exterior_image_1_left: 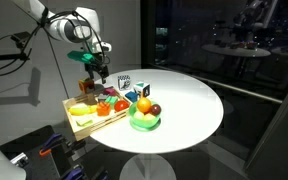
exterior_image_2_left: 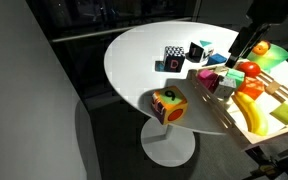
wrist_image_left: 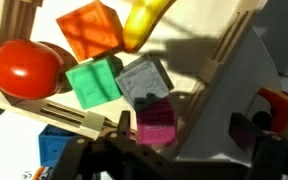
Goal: Remove the orange plushy cube from the crate and put it on the table
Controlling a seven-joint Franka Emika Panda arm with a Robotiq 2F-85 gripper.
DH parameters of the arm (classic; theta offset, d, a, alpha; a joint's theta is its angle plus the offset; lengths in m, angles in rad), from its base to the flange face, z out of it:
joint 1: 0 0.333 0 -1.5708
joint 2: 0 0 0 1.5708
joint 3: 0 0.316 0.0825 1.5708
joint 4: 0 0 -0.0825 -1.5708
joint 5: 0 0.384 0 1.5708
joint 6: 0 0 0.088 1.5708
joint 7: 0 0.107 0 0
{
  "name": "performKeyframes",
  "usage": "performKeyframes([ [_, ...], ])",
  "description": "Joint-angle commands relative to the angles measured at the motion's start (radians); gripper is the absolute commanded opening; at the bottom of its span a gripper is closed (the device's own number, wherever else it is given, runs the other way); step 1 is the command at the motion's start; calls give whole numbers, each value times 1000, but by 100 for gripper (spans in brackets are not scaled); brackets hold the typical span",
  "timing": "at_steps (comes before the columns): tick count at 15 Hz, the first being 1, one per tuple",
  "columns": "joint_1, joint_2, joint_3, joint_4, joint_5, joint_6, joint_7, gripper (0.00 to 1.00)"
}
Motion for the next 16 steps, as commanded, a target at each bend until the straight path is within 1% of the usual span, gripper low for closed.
performKeyframes([
  [1,-18,-104,1,-39,-95,-106,98,100],
  [6,-19,-186,-3,-37,-87,-330,66,100],
  [9,-20,-222,-4,-34,-86,-422,65,100],
  [13,-20,-259,-4,-43,-91,-468,61,100],
  [14,-17,-219,2,-25,-84,-446,71,100],
  [16,-17,-231,2,-30,-84,-453,71,100],
])
